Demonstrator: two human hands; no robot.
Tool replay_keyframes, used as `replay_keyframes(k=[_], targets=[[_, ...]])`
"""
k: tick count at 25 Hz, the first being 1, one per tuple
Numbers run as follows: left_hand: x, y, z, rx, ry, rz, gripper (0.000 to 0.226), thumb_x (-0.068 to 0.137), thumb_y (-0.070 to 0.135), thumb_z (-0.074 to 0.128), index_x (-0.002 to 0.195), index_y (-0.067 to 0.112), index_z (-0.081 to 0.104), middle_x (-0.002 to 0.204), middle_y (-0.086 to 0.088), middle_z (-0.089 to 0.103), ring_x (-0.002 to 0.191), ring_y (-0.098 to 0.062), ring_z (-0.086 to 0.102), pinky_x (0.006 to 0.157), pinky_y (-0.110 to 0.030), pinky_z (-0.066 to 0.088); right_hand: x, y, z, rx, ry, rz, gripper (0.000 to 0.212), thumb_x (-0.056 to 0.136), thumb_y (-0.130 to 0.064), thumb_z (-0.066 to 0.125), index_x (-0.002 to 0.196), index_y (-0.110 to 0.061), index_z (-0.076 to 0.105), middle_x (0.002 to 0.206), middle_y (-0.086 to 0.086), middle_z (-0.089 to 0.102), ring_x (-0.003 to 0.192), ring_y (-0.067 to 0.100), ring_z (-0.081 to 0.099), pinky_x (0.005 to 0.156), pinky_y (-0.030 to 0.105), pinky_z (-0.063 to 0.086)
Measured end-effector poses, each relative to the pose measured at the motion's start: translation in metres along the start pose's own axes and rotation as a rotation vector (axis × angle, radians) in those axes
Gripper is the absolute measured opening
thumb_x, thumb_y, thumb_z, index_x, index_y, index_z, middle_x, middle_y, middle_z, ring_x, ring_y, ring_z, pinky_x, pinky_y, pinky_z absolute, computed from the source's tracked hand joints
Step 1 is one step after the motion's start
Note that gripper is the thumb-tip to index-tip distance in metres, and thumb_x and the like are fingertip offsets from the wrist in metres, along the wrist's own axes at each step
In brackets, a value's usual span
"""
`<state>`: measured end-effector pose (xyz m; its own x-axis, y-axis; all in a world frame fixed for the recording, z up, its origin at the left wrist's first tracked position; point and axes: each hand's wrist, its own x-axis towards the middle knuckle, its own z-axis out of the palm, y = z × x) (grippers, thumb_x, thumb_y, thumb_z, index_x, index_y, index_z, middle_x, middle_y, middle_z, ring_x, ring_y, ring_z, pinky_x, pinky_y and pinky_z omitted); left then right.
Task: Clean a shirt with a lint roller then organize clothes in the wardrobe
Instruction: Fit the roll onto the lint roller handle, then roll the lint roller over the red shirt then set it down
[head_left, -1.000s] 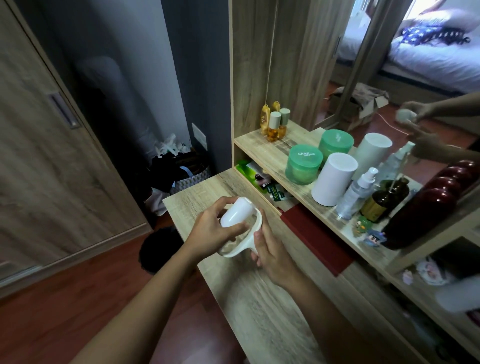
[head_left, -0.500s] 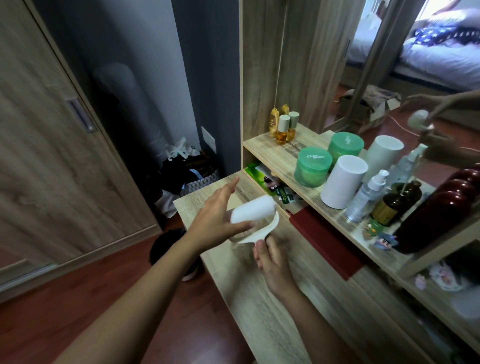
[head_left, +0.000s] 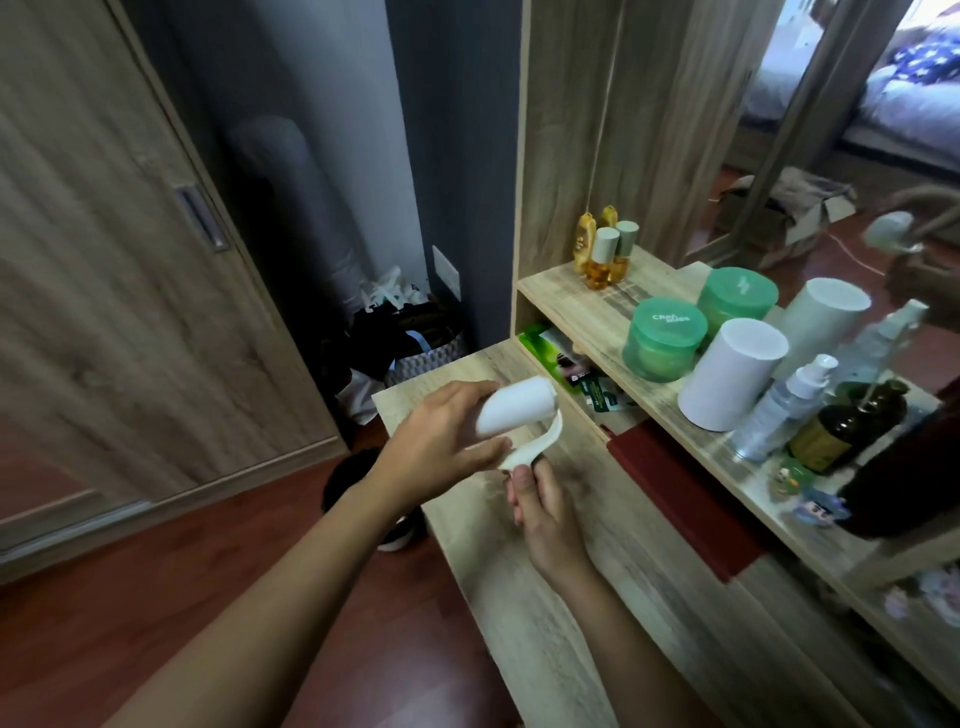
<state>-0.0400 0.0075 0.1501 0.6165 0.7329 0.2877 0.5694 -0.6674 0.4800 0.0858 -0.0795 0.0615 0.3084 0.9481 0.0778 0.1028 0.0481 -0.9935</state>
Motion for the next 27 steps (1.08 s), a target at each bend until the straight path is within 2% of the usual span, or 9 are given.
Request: replay_keyframes(k=[3,6,8,11,14,17,20,23,27], targets=[[-0.008,-0.031,-0.024,0.015,-0.017,-0.087,0.067,0.075,0.057,0.055,0.129,0.017,0.052,0.122,0.000,0.062,0.109,-0.016,0.058,0.087,-0.028,0.044,0.009,0.001,0.032,-0.025,-0.044,-0.009,0.043,0.083,-0.061,0.038,0.076,-0.021,0.049,0.061,-0.012,0.051,0.056,0.006,0.043,0.057,0.031,0.037],[-0.026,-0.067,-0.057,-0.004,0.024,-0.162,0.078,0.073,0.065,0.052,0.135,0.017,0.048,0.129,-0.001,0.059,0.114,-0.014,0.056,0.088,-0.020,0.040,0.018,-0.002,0.078,-0.016,-0.112,0.004,0.040,0.083,-0.058,0.037,0.077,-0.020,0.049,0.061,-0.014,0.051,0.056,0.003,0.044,0.059,0.027,0.038],[-0.038,-0.094,-0.084,-0.035,0.103,-0.213,0.072,0.077,0.056,0.060,0.135,0.015,0.048,0.133,-0.001,0.057,0.117,-0.012,0.054,0.090,-0.014,0.035,0.029,-0.004,0.114,-0.018,-0.117,-0.006,0.034,0.083,-0.056,0.037,0.073,-0.025,0.048,0.060,-0.013,0.052,0.055,0.003,0.045,0.059,0.031,0.038],[-0.060,-0.156,-0.135,-0.023,0.224,-0.275,0.053,0.086,0.038,0.064,0.132,0.014,0.052,0.128,-0.003,0.060,0.114,-0.012,0.056,0.086,-0.009,0.033,0.056,-0.008,0.188,-0.002,-0.118,0.017,0.037,0.083,-0.056,0.037,0.074,-0.022,0.048,0.059,-0.013,0.051,0.052,0.002,0.043,0.058,0.031,0.037],[-0.079,-0.226,-0.191,0.042,0.301,-0.309,0.044,0.088,0.031,0.062,0.127,0.011,0.056,0.118,-0.006,0.065,0.108,-0.013,0.060,0.081,-0.006,0.031,0.083,-0.022,0.261,0.009,-0.081,0.026,0.038,0.088,-0.049,0.037,0.079,-0.015,0.052,0.059,-0.010,0.049,0.052,0.001,0.043,0.060,0.031,0.037],[-0.089,-0.284,-0.236,0.108,0.355,-0.302,0.041,0.088,0.027,0.063,0.124,0.007,0.059,0.111,-0.010,0.068,0.104,-0.017,0.063,0.078,-0.007,0.032,0.107,-0.040,0.317,-0.022,-0.065,-0.023,0.030,0.095,-0.038,0.038,0.071,-0.021,0.047,0.060,-0.007,0.047,0.051,0.002,0.043,0.060,0.032,0.037],[-0.089,-0.339,-0.261,0.171,0.311,-0.313,0.043,0.090,0.031,0.060,0.125,0.006,0.058,0.115,-0.012,0.066,0.107,-0.021,0.061,0.080,-0.017,0.038,0.134,-0.053,0.359,-0.027,-0.056,-0.060,0.032,0.091,-0.041,0.036,0.072,-0.018,0.048,0.061,-0.005,0.047,0.052,0.004,0.044,0.058,0.026,0.037],[-0.068,-0.391,-0.265,0.294,0.177,-0.253,0.053,0.089,0.042,0.050,0.125,0.003,0.056,0.114,-0.017,0.066,0.108,-0.030,0.060,0.088,-0.029,0.044,0.168,-0.059,0.385,-0.006,-0.048,-0.090,0.031,0.088,-0.044,0.035,0.077,-0.020,0.051,0.063,-0.006,0.049,0.052,0.002,0.046,0.056,0.019,0.037],[-0.004,-0.463,-0.265,0.487,0.041,-0.174,0.047,0.090,0.028,0.057,0.128,0.000,0.052,0.119,-0.021,0.061,0.106,-0.035,0.057,0.087,-0.037,0.049,0.238,-0.056,0.409,0.008,-0.050,-0.082,0.031,0.093,-0.046,0.037,0.086,-0.021,0.055,0.064,-0.006,0.047,0.052,0.001,0.044,0.055,0.023,0.037]])
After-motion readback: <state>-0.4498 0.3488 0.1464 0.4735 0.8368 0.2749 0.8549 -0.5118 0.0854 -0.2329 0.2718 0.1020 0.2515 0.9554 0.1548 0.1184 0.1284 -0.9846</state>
